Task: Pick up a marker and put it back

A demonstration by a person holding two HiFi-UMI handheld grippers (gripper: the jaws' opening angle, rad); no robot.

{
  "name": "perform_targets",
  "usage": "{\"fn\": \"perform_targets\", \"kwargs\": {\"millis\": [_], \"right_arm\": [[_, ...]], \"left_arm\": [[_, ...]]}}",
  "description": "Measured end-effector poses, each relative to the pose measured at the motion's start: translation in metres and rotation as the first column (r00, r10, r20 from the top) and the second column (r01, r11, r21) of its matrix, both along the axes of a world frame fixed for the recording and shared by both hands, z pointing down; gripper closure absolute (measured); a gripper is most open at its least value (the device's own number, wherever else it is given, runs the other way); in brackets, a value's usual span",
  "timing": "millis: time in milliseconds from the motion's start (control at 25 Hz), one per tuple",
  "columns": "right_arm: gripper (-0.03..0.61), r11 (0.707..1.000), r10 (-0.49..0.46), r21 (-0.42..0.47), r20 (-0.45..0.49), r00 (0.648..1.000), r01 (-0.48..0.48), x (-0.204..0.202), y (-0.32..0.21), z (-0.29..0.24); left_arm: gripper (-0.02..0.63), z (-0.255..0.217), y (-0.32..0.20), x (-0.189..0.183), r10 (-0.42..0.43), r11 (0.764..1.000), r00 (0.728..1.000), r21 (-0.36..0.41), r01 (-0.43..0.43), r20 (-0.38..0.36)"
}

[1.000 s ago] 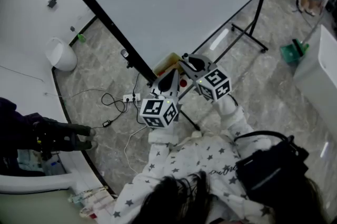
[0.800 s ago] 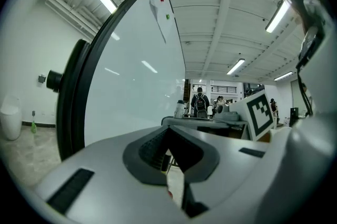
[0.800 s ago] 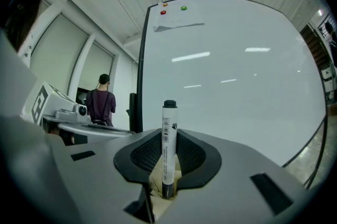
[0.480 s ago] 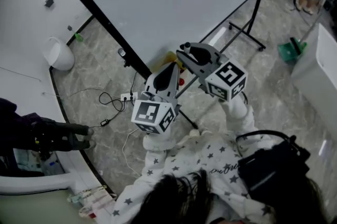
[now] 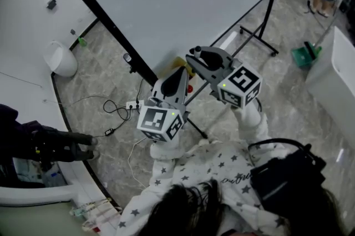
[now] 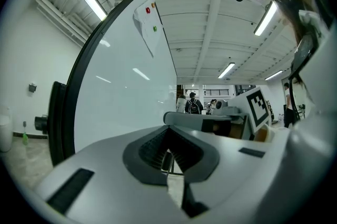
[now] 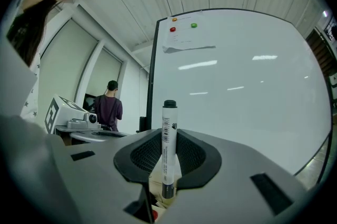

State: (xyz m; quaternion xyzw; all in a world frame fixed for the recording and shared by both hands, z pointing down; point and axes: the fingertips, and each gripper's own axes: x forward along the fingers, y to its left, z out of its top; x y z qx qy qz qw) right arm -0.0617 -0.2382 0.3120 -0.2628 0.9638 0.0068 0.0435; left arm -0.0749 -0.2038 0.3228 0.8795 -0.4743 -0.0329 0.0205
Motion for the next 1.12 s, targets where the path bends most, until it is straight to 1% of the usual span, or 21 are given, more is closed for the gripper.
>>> {"fn": "perform_targets", "kwargs": {"millis": [160, 360, 600, 680, 800, 840, 960, 1000, 1120], "right_arm": [[0.502, 1.000, -0.001, -0.002, 0.001, 1.000, 0.001, 0.001, -0.002, 0.000], [0.502, 1.000, -0.008, -0.002, 0.005, 1.000, 0.008, 0.000, -0.002, -0.001], [0.502, 1.000, -0.014, 0.005, 0.005, 1.000, 0.014, 0.000, -0.001, -0.003], [0.502, 1.000, -0.016, 0.006, 0.004, 1.000, 0.016, 0.000, -0.001, -0.004], [0.502, 1.000, -0.021, 0.008, 0.004, 1.000, 0.021, -0.001, -0.001, -0.006], [0.502, 1.000, -0.022, 0.008, 0.005, 1.000, 0.022, -0.001, 0.000, -0.006], [0.502, 1.000, -0.023, 0.008, 0.012, 1.000, 0.023, -0.002, -0.003, -0.005], [0.502, 1.000, -0.026, 0.005, 0.016, 1.000, 0.026, -0.003, -0.005, -0.004], [0.502, 0.999, -0.037, -0.017, 0.026, 0.999, 0.037, -0.006, -0.012, 0.004]], "left_arm": [[0.612, 0.001, 0.000, 0.004, 0.024, 1.000, 1.000, -0.009, -0.024, 0.011], [0.612, -0.003, -0.001, 0.004, 0.012, 1.000, 1.000, 0.017, -0.012, -0.002], [0.612, -0.005, -0.002, 0.004, 0.007, 1.000, 1.000, 0.021, -0.007, -0.005], [0.612, -0.003, -0.003, 0.002, 0.005, 1.000, 1.000, 0.017, -0.005, -0.014], [0.612, 0.008, -0.005, -0.002, 0.002, 1.000, 0.999, -0.007, -0.003, -0.048], [0.612, 0.008, -0.004, -0.001, 0.005, 1.000, 0.999, -0.005, -0.005, -0.045], [0.612, -0.002, -0.008, -0.002, 0.009, 1.000, 1.000, 0.021, -0.009, -0.006], [0.612, -0.001, -0.011, -0.005, 0.004, 1.000, 1.000, 0.023, -0.004, -0.007], [0.612, 0.008, -0.017, -0.011, -0.002, 1.000, 0.999, 0.010, 0.002, -0.047]]}}
